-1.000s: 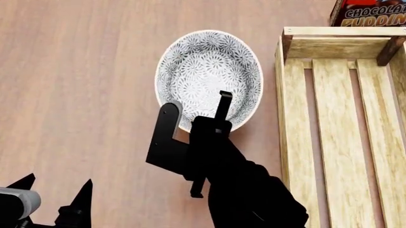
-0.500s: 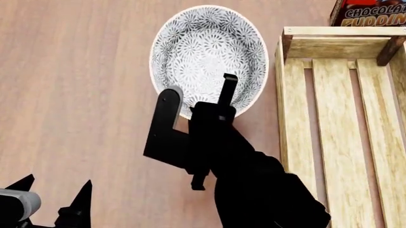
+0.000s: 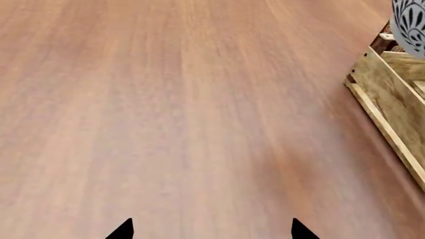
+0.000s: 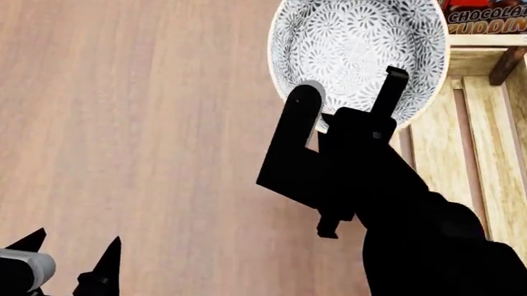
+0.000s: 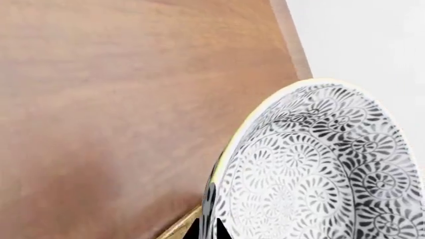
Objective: Pick up the bowl on the left and put it in the tray.
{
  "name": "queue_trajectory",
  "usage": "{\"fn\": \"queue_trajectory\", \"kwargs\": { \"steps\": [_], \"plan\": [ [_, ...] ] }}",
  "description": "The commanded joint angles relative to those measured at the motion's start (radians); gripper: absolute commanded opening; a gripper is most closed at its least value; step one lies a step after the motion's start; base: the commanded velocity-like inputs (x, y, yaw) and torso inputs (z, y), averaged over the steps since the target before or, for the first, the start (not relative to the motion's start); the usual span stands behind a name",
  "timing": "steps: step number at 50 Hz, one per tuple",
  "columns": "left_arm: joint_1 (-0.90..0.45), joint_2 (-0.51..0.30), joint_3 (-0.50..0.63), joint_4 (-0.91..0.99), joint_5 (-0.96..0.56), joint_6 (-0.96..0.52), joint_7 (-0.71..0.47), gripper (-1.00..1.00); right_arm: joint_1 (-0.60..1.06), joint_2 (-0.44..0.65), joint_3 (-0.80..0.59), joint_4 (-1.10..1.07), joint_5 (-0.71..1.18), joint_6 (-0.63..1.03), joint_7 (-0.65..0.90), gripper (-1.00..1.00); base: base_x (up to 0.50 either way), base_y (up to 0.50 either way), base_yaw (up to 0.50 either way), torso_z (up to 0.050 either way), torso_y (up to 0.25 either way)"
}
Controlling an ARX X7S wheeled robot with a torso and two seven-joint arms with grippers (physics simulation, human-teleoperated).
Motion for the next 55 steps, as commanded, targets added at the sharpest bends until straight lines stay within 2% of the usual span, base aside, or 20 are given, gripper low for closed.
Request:
{"fn": "queue_trajectory", "kwargs": {
  "steps": [1, 14, 20, 55],
  "plan": [
    [0.018, -0.004, 0.017, -0.003, 0.015, 0.027, 0.009, 1.0, -0.063, 0.16, 0.12, -0.114, 0.022, 0.055, 0.039, -1.0, 0.0, 0.0, 0.0, 0.0, 0.0],
    [0.018, -0.007, 0.046, -0.005, 0.02, 0.028, 0.011, 1.0, -0.228, 0.287, 0.226, -0.101, 0.098, 0.009, 0.141, -1.0, 0.0, 0.0, 0.0, 0.0, 0.001],
    [0.019, -0.008, 0.048, -0.007, 0.018, 0.026, 0.008, 1.0, -0.278, 0.313, 0.237, -0.09, 0.113, -0.008, 0.165, -1.0, 0.0, 0.0, 0.0, 0.0, 0.0],
    [0.017, -0.016, 0.059, -0.021, 0.015, 0.036, -0.001, 1.0, -0.342, 0.203, 0.186, 0.14, 0.111, -0.138, 0.18, -1.0, 0.0, 0.0, 0.0, 0.0, 0.0]
  ]
}}
